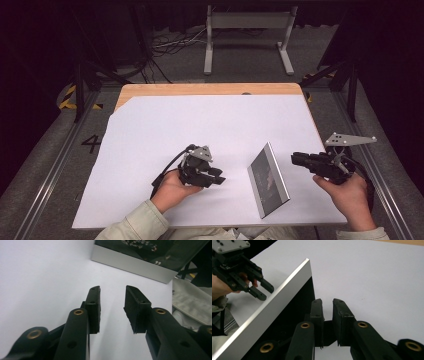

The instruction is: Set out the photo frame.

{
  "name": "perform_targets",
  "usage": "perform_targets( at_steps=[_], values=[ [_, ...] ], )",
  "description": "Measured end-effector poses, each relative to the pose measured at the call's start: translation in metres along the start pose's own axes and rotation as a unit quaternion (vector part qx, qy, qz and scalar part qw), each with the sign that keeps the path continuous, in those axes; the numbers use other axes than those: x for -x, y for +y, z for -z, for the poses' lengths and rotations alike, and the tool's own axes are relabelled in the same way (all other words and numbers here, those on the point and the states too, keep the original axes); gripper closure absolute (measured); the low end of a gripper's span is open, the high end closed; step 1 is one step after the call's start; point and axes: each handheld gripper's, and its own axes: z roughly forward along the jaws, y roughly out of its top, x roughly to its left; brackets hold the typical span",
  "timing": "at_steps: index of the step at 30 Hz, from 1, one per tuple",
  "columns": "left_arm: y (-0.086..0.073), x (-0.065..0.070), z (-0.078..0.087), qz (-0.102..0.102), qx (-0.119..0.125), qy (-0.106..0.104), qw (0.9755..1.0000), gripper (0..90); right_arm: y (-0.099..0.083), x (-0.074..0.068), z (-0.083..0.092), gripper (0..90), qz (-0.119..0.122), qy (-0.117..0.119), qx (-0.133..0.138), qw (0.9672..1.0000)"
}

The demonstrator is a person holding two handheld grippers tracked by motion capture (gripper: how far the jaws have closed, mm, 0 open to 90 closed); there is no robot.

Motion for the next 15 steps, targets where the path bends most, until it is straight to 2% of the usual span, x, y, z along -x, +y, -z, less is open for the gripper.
perform_targets(
  at_steps=[4,5,7,15],
  values=[
    [-0.007,-0.010,0.015,0.024,0.022,0.018,0.9993,62.9,0.007,-0.006,0.002,76.6,0.005,0.002,-0.007,1.0000],
    [-0.010,-0.014,0.020,0.028,0.029,0.032,0.9987,62.0,0.011,-0.009,0.003,75.4,0.006,0.002,-0.013,0.9999],
    [-0.012,-0.017,0.024,0.035,0.036,0.039,0.9980,60.9,0.015,-0.011,0.004,73.9,0.000,0.004,-0.019,0.9998],
    [-0.018,-0.026,0.034,0.050,0.049,0.060,0.9958,59.1,0.030,-0.023,0.005,68.5,-0.016,0.012,-0.042,0.9989]
  ],
)
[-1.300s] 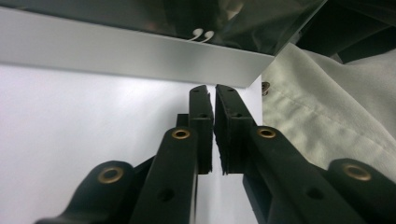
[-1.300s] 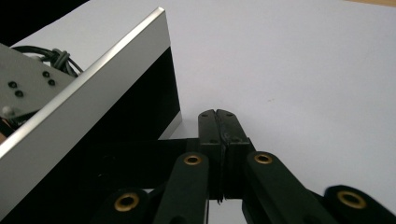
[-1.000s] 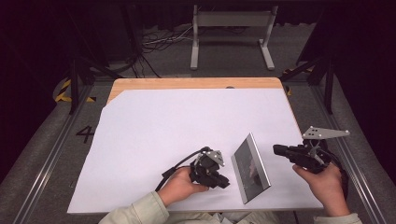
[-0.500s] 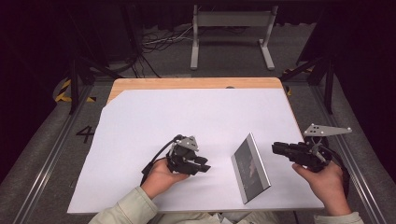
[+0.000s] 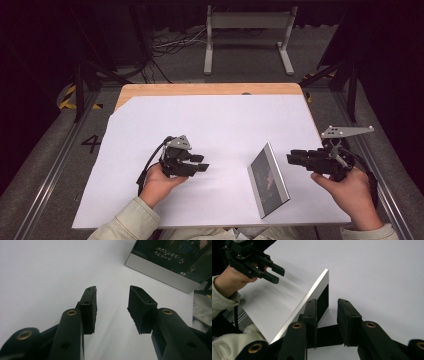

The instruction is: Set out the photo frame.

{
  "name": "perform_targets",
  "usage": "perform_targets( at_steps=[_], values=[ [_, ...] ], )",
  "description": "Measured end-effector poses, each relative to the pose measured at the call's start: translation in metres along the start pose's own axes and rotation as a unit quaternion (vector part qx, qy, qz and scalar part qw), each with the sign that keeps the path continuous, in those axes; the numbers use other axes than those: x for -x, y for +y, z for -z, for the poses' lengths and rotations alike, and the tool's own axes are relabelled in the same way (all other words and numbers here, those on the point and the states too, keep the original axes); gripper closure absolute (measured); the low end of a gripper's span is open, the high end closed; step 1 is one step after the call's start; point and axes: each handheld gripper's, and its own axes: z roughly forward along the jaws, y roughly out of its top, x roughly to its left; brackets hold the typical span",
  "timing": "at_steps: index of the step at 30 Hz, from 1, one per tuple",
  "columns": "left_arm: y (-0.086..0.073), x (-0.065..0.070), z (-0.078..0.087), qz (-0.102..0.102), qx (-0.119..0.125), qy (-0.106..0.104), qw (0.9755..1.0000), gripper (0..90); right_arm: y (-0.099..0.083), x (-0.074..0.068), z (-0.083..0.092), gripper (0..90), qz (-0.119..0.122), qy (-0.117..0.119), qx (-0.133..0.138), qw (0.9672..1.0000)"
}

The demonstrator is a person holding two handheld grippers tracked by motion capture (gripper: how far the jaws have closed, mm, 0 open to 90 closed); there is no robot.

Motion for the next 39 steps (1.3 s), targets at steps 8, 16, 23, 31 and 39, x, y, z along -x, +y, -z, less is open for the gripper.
perform_targets(
  at_steps=[8,16,23,31,39],
  values=[
    [-0.001,-0.003,0.002,0.009,0.004,0.003,0.9999,58.3,0.010,-0.010,-0.002,63.9,-0.012,0.012,-0.017,0.9997],
    [-0.001,-0.005,0.004,0.010,0.005,0.007,0.9999,58.0,0.020,-0.016,-0.005,60.1,-0.028,0.006,-0.047,0.9985],
    [-0.002,-0.005,0.004,0.012,0.006,0.008,0.9999,58.0,0.022,-0.018,-0.012,55.4,-0.039,0.013,-0.062,0.9972],
    [-0.002,-0.005,0.004,0.016,0.007,0.009,0.9998,57.7,0.019,-0.021,-0.022,53.0,-0.045,0.020,-0.080,0.9956],
    [-0.002,-0.005,0.004,0.017,0.006,0.008,0.9998,57.5,0.015,-0.026,-0.033,53.0,-0.040,0.014,-0.099,0.9941]
  ],
)
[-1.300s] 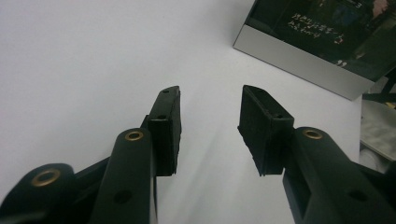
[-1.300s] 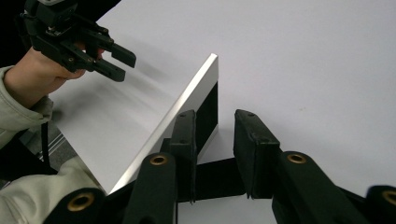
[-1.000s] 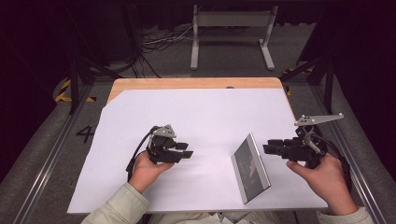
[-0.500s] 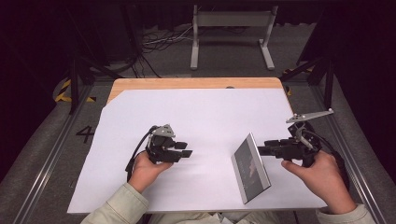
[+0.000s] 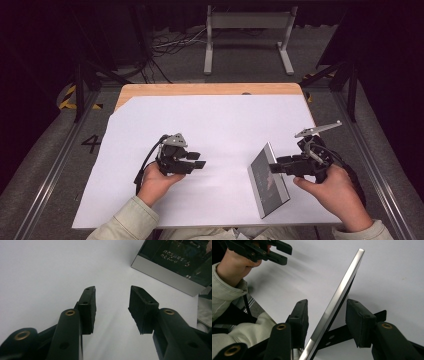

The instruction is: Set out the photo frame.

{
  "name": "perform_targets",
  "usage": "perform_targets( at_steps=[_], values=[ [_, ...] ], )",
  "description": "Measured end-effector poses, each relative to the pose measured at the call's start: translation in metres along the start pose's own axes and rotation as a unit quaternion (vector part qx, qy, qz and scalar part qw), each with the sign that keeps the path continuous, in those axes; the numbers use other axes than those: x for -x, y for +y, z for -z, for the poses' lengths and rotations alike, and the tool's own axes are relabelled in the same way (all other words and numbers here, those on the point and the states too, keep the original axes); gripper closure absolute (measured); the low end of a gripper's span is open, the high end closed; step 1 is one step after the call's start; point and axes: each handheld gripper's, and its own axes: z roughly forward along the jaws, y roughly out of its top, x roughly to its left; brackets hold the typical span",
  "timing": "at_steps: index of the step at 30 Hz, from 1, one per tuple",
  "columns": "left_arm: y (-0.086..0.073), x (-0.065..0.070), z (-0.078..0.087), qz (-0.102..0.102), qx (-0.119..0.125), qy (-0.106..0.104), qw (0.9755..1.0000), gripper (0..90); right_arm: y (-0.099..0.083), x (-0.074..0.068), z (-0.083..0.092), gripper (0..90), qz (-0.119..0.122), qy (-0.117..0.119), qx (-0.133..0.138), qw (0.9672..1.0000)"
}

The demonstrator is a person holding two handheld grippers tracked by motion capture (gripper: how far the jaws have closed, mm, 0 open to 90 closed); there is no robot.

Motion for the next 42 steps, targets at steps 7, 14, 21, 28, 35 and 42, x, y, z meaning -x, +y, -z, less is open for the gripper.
perform_targets(
  at_steps=[7,14,21,28,35,42],
  values=[
    [0.000,-0.001,0.000,-0.002,0.002,0.002,1.0000,57.4,0.000,-0.002,-0.006,54.1,0.001,0.001,-0.012,0.9999],
    [0.000,-0.001,0.000,-0.001,0.002,0.002,1.0000,57.2,0.000,-0.005,-0.011,57.5,0.011,-0.014,-0.022,0.9996],
    [0.000,-0.001,0.000,-0.002,0.002,0.003,1.0000,57.2,0.000,-0.007,-0.013,61.0,0.013,-0.027,-0.027,0.9992],
    [0.000,-0.001,-0.001,-0.003,-0.003,0.004,1.0000,56.9,0.001,-0.009,-0.012,62.4,0.019,-0.035,-0.029,0.9988],
    [-0.001,-0.002,-0.001,-0.003,-0.002,0.005,1.0000,56.8,0.002,-0.012,-0.012,65.3,0.026,-0.048,-0.027,0.9981],
    [-0.001,-0.002,-0.001,-0.002,-0.003,0.004,1.0000,56.6,0.004,-0.013,-0.011,71.6,0.033,-0.059,-0.026,0.9974]
  ],
)
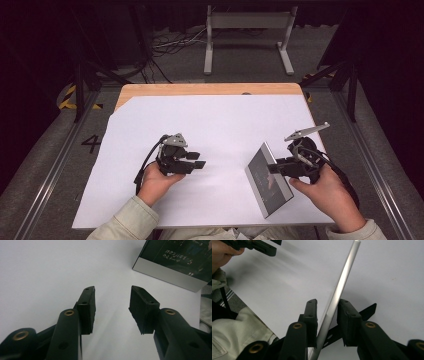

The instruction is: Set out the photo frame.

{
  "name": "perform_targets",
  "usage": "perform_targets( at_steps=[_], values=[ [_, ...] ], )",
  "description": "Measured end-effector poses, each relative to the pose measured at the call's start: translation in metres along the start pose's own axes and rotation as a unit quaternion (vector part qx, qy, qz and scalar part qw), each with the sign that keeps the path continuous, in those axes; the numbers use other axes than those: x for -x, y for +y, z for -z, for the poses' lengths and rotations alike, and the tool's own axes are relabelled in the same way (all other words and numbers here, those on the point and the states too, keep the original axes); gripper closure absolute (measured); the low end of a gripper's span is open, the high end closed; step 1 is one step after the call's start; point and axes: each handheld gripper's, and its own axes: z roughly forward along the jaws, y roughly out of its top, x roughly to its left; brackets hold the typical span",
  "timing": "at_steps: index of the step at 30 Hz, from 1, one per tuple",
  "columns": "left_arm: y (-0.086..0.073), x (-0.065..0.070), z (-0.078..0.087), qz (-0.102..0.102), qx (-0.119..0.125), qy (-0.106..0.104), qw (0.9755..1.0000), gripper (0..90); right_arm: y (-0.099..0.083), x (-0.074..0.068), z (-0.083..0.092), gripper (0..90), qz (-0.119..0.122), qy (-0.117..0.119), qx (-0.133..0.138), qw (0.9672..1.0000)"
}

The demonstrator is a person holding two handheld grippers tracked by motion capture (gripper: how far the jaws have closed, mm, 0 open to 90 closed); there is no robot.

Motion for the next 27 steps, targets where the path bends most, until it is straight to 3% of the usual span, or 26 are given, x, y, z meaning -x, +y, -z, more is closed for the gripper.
perform_targets(
  at_steps=[6,7,18,27],
  values=[
    [0.000,0.000,0.001,0.000,0.002,0.000,1.0000,56.4,0.003,0.000,0.001,83.6,0.009,-0.008,0.000,0.9999],
    [0.000,0.000,0.001,0.000,0.003,0.000,1.0000,56.4,0.004,0.001,0.001,83.8,0.010,0.001,-0.001,0.9999],
    [-0.001,-0.001,0.003,0.003,0.006,0.004,1.0000,56.3,0.014,-0.003,-0.001,84.1,0.034,0.002,-0.006,0.9994],
    [-0.009,-0.003,0.013,0.014,0.011,0.016,0.9997,56.4,0.039,-0.010,0.000,84.1,0.084,0.016,-0.007,0.9963]
  ],
)
